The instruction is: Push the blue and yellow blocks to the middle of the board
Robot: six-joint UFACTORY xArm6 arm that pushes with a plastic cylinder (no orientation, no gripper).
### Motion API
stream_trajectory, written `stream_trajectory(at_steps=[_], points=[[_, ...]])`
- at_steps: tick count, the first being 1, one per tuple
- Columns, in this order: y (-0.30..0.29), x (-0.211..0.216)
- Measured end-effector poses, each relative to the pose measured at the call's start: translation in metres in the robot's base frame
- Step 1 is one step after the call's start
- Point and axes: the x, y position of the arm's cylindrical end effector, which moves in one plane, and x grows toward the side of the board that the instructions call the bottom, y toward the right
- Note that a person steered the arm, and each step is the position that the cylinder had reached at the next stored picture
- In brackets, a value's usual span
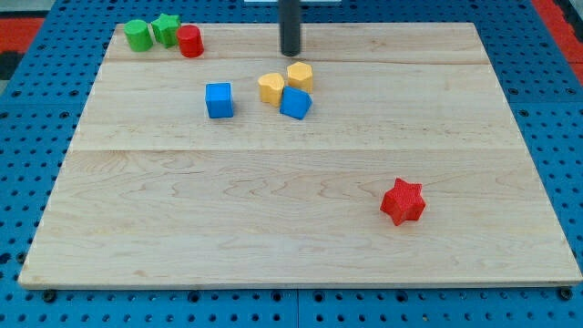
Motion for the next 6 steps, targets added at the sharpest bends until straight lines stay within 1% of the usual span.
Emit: stream_trajectory(at_steps=[1, 2, 3, 4, 5, 6], points=[[0.003, 0.038], [-0.006, 0.086], [-0.029, 0.054], [-0.077, 0.056], [-0.079, 0.074], [-0.147, 0.078]])
